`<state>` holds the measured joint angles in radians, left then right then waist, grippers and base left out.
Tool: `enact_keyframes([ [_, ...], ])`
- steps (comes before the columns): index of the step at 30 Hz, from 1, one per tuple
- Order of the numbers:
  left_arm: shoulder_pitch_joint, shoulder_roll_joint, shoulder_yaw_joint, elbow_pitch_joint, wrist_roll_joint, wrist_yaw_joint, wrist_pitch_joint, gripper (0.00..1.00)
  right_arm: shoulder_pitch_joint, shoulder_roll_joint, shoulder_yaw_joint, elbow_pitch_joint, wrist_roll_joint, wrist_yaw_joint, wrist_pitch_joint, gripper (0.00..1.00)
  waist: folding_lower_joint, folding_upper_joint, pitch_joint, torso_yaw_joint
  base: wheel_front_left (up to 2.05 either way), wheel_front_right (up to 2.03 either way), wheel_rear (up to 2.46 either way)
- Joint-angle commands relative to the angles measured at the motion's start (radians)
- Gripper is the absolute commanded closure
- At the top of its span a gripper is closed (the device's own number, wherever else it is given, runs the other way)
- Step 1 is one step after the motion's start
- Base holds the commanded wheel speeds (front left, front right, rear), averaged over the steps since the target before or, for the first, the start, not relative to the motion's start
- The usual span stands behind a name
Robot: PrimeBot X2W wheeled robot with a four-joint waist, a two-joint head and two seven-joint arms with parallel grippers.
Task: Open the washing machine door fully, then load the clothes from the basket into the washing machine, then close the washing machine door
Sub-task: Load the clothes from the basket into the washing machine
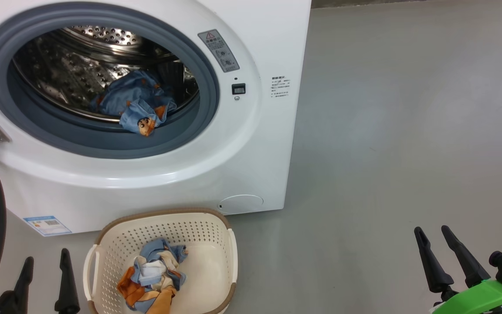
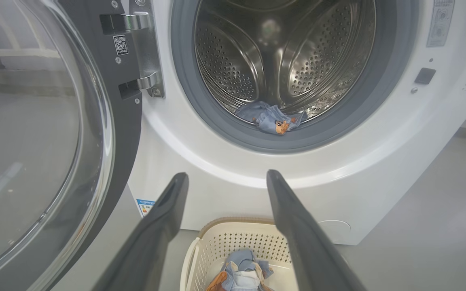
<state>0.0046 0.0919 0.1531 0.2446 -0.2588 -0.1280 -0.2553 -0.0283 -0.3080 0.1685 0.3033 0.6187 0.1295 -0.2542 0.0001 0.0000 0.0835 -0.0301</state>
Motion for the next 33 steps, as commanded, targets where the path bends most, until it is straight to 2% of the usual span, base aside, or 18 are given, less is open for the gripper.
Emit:
enact_keyframes([
  [1, -0.009, 0.014, 0.036, -0.033, 0.009, -0.003, -0.006, 0.00, 0.000, -0.019, 0.015, -0.025, 0.005, 0.001, -0.008, 0.00, -0.0001, 0.0000, 0.001, 0.000, 0.00, 0.00, 0.00],
  [12, -0.013, 0.010, 0.027, -0.040, 0.008, -0.003, -0.006, 0.00, -0.009, -0.019, 0.015, -0.031, 0.002, 0.001, -0.008, 0.00, -0.0001, 0.0000, 0.020, -0.003, 0.00, 0.00, 0.00],
  [20, -0.032, 0.011, 0.001, 0.005, 0.007, -0.003, -0.006, 0.00, -0.031, -0.007, 0.016, -0.036, -0.004, 0.001, -0.008, 0.00, -0.0001, 0.0000, 0.062, -0.009, 0.00, 0.00, 0.00],
  [33, -0.146, 0.026, -0.064, 0.184, 0.006, -0.003, -0.006, 0.00, -0.096, 0.019, 0.023, -0.043, -0.020, 0.001, -0.008, 0.00, -0.0001, 0.0000, 0.185, -0.014, 0.00, 0.00, 0.00],
])
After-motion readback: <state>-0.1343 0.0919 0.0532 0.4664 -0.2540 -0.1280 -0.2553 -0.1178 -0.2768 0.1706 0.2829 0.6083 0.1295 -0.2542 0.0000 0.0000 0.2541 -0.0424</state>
